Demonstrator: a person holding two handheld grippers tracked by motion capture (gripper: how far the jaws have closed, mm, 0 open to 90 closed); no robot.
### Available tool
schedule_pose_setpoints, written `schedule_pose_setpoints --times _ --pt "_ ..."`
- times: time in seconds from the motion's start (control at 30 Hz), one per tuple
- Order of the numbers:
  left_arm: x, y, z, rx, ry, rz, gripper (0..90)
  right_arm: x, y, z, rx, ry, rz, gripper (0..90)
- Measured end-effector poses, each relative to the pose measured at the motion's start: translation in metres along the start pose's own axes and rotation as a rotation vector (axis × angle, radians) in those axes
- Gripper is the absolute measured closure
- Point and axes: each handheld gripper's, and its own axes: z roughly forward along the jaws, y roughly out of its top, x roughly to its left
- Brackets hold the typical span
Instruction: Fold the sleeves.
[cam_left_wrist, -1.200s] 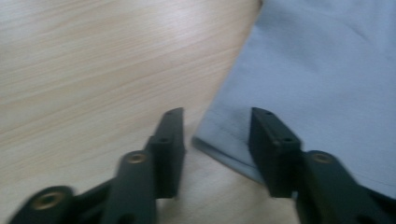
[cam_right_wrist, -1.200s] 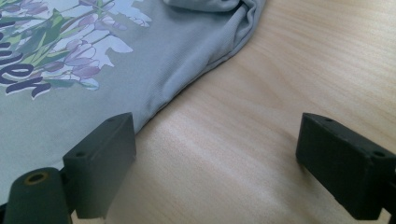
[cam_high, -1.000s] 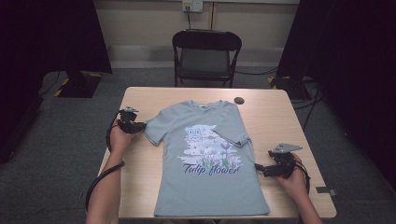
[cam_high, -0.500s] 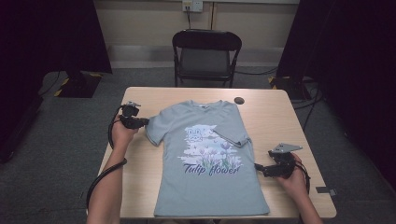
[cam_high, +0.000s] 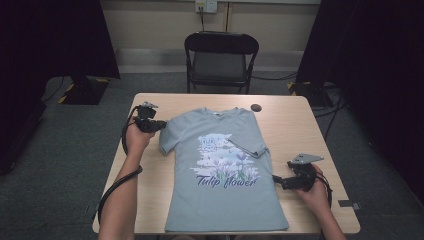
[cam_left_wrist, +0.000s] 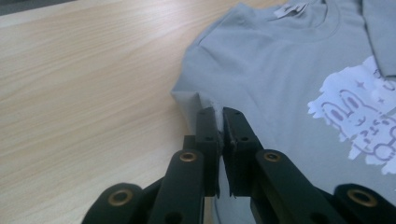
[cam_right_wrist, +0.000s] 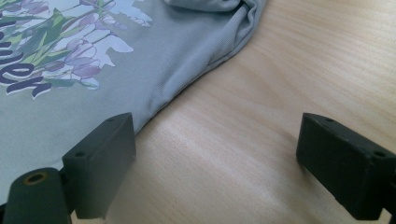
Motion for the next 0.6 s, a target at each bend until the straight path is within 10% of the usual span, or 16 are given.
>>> schedule_pose_setpoints --times 0.6 --pt "-0.039 0.031 -0.002 -0.008 -0.008 0.042 85.8 0.0 0.0 0.0 0.0 0.001 -0.002 11.3"
